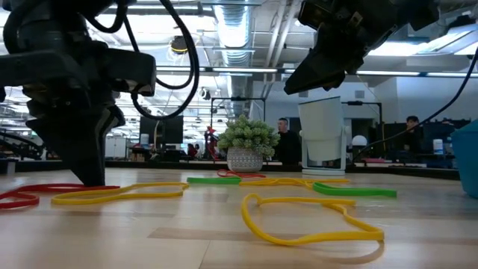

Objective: Pick and place items into bin
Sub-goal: Put the red rubber band into the blue bin

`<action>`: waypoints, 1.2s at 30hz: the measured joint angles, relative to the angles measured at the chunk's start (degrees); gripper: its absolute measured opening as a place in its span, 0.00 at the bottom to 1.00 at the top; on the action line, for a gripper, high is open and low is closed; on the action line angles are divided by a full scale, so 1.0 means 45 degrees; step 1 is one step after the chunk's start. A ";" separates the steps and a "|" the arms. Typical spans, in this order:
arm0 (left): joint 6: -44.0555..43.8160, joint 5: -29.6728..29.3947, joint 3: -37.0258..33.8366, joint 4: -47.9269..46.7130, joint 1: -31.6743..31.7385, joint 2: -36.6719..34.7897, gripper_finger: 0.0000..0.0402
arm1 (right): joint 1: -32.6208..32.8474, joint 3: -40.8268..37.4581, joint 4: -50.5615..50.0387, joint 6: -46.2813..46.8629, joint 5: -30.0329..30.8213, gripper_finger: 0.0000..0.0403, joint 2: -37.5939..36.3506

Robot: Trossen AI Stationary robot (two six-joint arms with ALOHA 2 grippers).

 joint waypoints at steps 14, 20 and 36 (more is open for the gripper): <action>0.0666 -0.0151 0.0015 0.0116 0.0408 0.0000 0.06 | -0.0037 0.0000 -0.0518 -0.0343 0.0000 0.22 0.0000; 0.1021 0.0140 0.0019 -0.0008 0.0429 0.0000 0.19 | -0.0126 0.0000 -0.0712 -0.0343 0.0000 0.22 0.0000; -0.0534 0.0041 0.1919 -0.4989 0.0125 0.0041 0.35 | -0.0988 0.0000 -0.0720 -0.0362 -0.0005 0.22 0.0003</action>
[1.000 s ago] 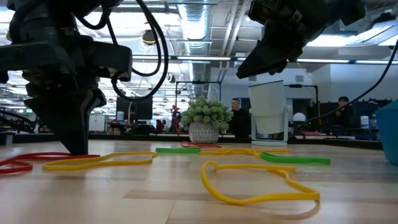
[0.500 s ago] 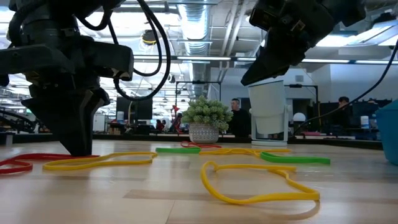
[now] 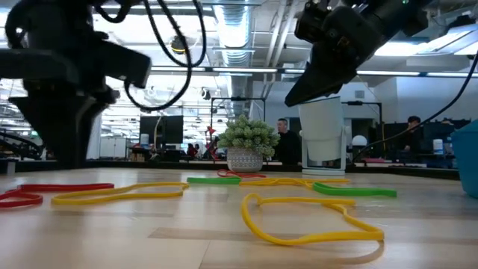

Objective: Pick and place items into bin
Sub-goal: Put the red rubber band into the blue bin

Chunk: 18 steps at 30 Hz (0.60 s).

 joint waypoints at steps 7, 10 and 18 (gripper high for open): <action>-0.1701 0.0096 -0.0041 0.0397 -0.1118 0.0137 0.35 | -0.0042 0.0000 -0.0001 0.0024 -0.0022 0.22 0.0009; -0.2339 -0.0395 -0.0044 0.0546 -0.1481 0.0139 0.35 | -0.0018 0.0001 0.0017 0.0024 -0.0022 0.22 0.0021; -0.2881 -0.0909 -0.0044 0.0765 -0.1914 0.0701 0.35 | -0.0032 0.0005 0.0056 0.0033 -0.0019 0.22 0.0021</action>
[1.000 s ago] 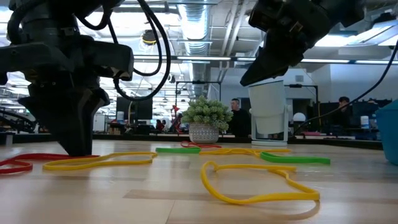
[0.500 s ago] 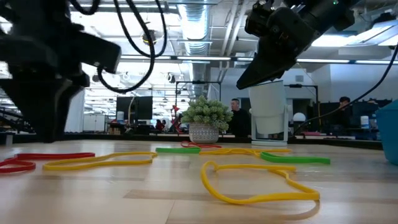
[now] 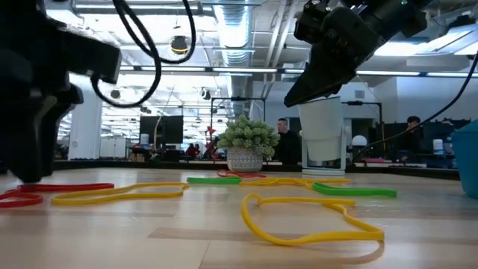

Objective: Pick and place items into bin
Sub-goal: Put the red rubber band into the blue bin

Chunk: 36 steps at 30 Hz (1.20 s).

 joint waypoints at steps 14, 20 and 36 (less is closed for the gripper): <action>0.0560 0.0340 0.0044 0.0484 -0.0110 0.0603 0.25 | 0.0000 -0.0204 -0.0063 0.0869 0.0019 0.22 0.0005; 0.1032 0.0260 0.0034 0.0587 -0.0115 0.0618 0.18 | 0.0018 -0.0446 -0.0093 0.0821 -0.0028 0.22 0.0018; 0.1736 -0.0724 0.1132 -0.0312 -0.0090 0.0739 0.00 | -0.0092 -0.0079 -0.0056 0.0982 -0.1269 0.22 0.1685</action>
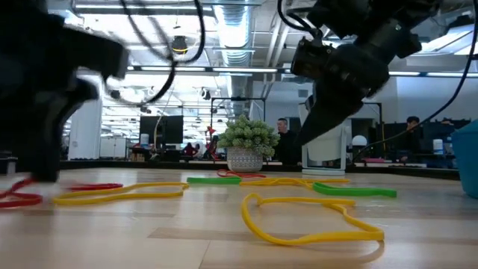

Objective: Pick and place items into bin
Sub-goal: Put the red rubber band into the blue bin

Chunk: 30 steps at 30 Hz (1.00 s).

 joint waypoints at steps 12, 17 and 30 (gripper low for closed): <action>0.1904 -0.4197 0.4238 -0.4038 0.0285 -0.0098 0.00 | 0.0805 0.1709 -0.3691 0.0815 0.1372 0.22 -0.2319; 0.5178 -0.6354 0.6225 -0.3203 0.0779 -0.0121 0.00 | 0.1992 0.2450 -0.6551 0.2642 0.1634 0.22 -0.3772; 1.4709 -0.1225 0.6635 0.8397 0.3293 0.0563 0.00 | 0.6056 0.2523 -1.3094 1.1050 0.4267 0.22 -0.5828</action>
